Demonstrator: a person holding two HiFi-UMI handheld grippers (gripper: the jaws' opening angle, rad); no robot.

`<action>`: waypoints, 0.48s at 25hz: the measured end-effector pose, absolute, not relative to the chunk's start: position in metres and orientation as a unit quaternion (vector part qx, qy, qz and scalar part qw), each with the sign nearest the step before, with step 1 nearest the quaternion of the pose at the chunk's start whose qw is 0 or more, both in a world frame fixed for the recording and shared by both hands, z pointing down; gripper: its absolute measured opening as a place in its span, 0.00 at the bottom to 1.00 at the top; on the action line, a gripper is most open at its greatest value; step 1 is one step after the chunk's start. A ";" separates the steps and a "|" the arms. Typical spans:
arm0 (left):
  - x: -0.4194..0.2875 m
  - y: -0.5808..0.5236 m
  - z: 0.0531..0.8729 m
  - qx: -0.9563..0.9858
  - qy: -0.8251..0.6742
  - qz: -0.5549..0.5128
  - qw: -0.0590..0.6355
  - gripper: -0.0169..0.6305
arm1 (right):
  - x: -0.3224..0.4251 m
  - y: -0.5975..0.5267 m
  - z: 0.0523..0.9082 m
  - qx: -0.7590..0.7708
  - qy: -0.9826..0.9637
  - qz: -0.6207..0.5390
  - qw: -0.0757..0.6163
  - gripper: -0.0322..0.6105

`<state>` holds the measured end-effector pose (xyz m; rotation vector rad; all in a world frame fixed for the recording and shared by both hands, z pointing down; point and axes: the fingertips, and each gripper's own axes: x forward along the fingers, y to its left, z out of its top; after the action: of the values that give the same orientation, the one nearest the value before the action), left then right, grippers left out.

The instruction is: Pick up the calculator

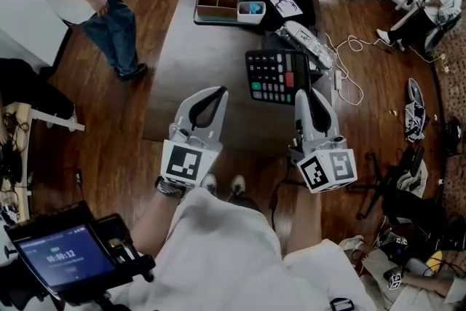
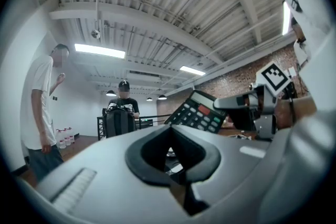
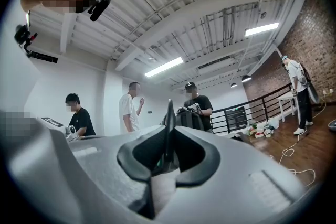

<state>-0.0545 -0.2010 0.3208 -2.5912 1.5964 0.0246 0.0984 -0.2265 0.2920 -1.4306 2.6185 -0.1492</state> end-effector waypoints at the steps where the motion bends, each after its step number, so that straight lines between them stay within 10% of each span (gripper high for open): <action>1: -0.057 -0.199 0.318 -0.851 0.523 0.009 0.049 0.04 | 0.096 -0.225 0.290 -0.479 0.873 -0.051 0.078 0.12; 12: -0.072 -0.169 0.331 -0.864 0.503 0.005 0.040 0.04 | 0.090 -0.193 0.287 -0.502 0.859 -0.049 0.089 0.12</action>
<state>-0.0718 -0.1686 0.3306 -2.6470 1.5402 0.0163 0.0897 -0.1934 0.2870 -1.4930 2.5545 -0.1464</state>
